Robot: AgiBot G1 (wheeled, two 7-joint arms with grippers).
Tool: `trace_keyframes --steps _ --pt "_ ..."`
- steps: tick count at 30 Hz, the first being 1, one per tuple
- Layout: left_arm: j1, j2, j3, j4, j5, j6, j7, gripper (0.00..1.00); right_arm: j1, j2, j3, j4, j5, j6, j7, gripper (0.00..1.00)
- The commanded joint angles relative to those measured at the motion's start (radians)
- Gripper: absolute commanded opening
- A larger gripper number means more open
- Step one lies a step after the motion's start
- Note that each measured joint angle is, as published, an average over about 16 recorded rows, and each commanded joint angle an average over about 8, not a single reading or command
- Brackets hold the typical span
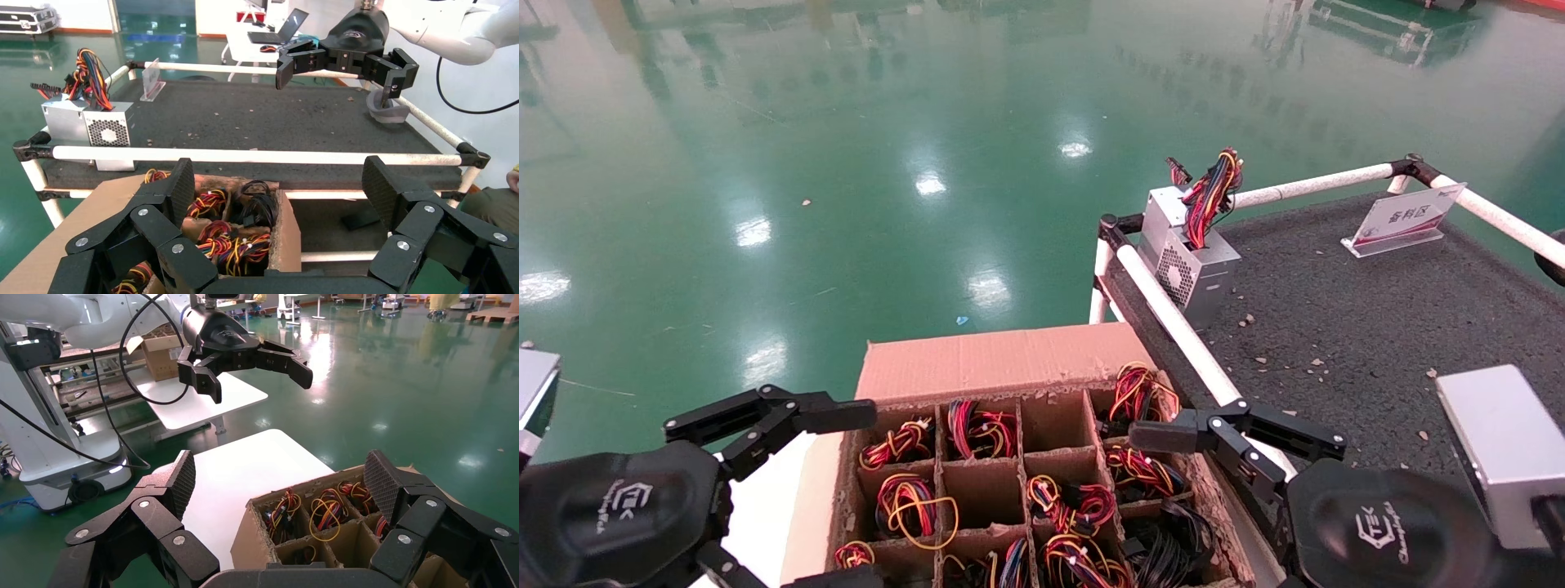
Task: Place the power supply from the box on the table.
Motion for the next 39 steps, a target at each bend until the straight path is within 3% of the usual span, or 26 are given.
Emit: trace_keyframes --steps 1,39 --pt "0.0 0.0 0.0 0.0 0.0 0.0 0.0 1.0 0.0 0.0 0.0 0.0 0.0 0.0 0.0 1.0" --pt "0.0 0.0 0.0 0.0 0.0 0.0 0.0 1.0 0.0 0.0 0.0 0.0 0.0 0.0 0.0 1.0"
